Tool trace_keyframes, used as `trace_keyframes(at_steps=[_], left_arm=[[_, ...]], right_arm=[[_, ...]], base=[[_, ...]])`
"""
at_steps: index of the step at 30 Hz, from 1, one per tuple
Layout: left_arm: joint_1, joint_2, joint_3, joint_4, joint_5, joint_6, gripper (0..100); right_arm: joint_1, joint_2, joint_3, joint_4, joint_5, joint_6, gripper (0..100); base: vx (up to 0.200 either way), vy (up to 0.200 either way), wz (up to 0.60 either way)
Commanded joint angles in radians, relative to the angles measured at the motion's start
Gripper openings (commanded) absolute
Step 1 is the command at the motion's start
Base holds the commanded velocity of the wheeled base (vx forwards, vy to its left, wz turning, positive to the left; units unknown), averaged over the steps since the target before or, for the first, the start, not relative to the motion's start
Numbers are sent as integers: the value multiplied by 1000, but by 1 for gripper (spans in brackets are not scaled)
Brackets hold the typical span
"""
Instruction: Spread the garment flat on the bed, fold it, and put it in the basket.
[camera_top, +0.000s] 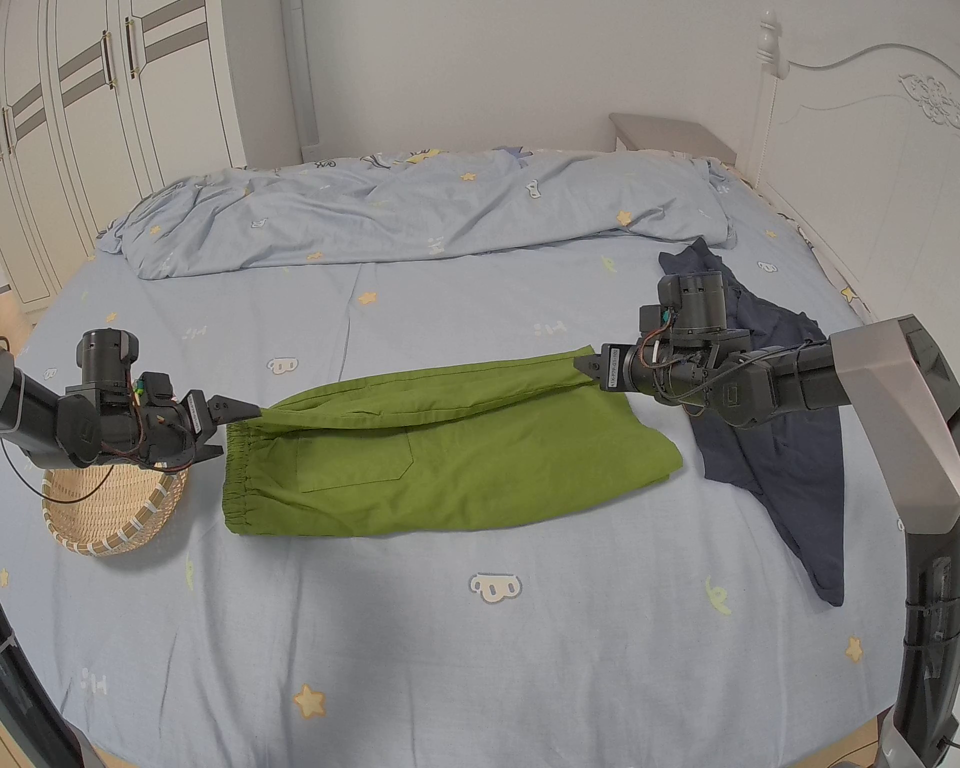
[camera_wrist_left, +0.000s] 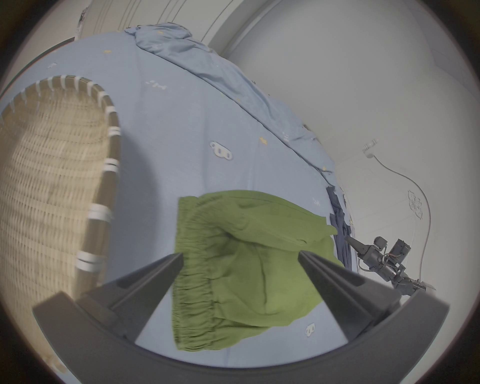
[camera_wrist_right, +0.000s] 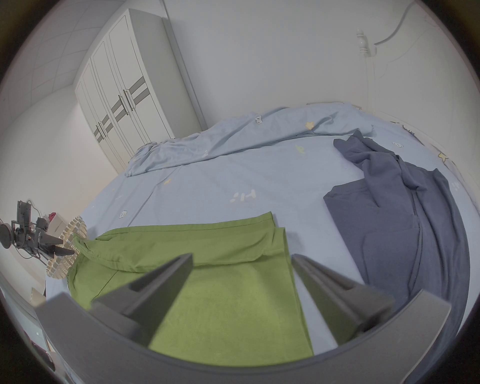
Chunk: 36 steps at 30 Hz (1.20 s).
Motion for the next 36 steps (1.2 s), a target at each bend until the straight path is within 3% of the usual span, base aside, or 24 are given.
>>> trace_keyframes(at_steps=[1,12,15,21,33,36], left_arm=[[-60,3,-5,-1,0,-16,100],[-137,49,-66,-1,1,-73,100],[-130,188,-226,-4,50,-114,100],[-91,234,-370,-58,52,-266,100],[-49,268,-411,-74,52,-266,100],[-68,162,-355,-72,50,-268,100]], right_arm=[[7,8,1,0,0,3,100],[4,-3,6,3,0,22,100],[-4,-53,53,2,2,26,100],[-1,-92,70,2,2,26,100],[-19,-135,133,-12,5,24,100],[-36,-144,131,-12,6,30,100]], base=[[0,0,0],[0,0,0],[0,0,0],[0,0,0],[0,0,0],[0,0,0]])
